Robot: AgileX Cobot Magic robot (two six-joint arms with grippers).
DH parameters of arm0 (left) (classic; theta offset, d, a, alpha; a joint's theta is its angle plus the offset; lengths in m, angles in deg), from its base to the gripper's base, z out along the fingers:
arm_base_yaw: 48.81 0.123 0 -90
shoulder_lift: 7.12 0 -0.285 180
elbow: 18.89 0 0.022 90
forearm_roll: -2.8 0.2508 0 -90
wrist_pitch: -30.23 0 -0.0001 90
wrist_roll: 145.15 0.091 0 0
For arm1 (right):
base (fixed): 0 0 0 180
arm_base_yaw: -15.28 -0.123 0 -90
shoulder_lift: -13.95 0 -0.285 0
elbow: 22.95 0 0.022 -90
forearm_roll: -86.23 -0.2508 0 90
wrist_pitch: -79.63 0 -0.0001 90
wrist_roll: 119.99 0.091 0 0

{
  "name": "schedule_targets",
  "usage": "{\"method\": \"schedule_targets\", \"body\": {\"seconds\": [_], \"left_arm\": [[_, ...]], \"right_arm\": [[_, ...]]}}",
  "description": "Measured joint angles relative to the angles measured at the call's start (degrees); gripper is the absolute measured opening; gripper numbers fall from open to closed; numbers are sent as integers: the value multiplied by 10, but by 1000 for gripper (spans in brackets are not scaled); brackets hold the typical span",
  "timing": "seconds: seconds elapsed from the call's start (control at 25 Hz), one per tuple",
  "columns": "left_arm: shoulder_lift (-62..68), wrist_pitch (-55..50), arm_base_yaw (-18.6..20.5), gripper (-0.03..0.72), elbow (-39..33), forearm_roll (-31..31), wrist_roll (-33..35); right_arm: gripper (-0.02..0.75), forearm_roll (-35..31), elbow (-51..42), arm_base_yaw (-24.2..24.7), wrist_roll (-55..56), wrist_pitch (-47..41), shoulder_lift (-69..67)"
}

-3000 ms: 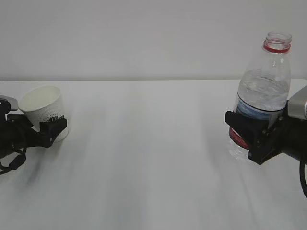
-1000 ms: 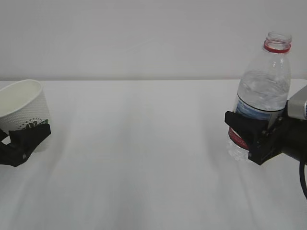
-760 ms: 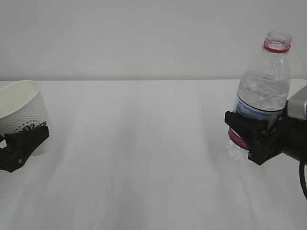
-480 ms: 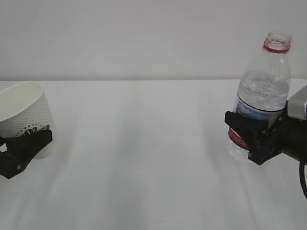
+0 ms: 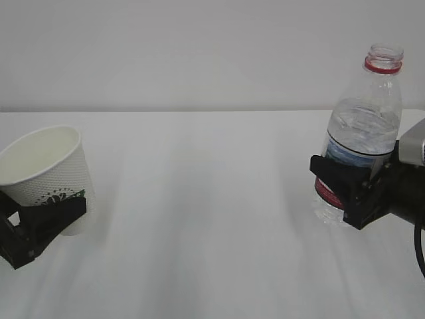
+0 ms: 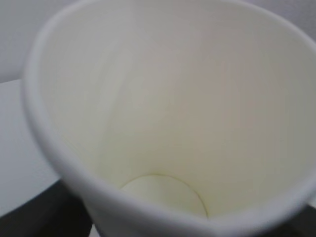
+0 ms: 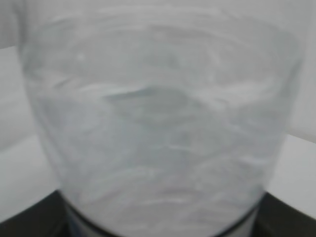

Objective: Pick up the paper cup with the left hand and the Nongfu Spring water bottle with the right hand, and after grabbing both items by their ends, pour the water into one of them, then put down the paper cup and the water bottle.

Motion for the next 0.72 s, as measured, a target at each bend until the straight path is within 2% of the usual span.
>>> {"method": "schedule_targets", "body": {"seconds": [0.72], "left_arm": [[0,0,-141,564,2,3,0]], "right_arm": [[449,6,0,0,3,0,0]]}}
